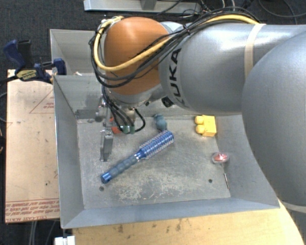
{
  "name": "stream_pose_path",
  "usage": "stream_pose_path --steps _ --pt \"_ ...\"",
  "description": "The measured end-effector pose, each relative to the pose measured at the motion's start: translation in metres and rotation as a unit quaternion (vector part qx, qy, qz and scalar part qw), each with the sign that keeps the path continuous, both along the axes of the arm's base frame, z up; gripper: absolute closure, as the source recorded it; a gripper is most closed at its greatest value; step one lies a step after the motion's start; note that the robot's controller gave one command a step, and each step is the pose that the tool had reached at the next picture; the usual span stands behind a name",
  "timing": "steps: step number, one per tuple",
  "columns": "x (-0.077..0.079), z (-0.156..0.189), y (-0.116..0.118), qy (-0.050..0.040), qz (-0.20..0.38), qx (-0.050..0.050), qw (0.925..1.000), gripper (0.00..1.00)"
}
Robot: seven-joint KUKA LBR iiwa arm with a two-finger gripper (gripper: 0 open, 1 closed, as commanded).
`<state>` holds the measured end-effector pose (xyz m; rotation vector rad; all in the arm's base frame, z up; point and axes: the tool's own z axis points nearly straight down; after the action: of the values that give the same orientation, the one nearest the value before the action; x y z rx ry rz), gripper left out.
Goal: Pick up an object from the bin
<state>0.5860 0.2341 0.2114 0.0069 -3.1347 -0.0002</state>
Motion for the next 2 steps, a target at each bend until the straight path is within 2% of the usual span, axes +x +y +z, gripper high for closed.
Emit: stream_pose_path --steps 1,2 --pt "-0.0348 -0.1257 -0.0509 0.0 0.126 0.0 0.992 0.0" --pt "-0.033 -0.1225 -0.0491 -0.003 0.126 0.001 0.992 1.0"
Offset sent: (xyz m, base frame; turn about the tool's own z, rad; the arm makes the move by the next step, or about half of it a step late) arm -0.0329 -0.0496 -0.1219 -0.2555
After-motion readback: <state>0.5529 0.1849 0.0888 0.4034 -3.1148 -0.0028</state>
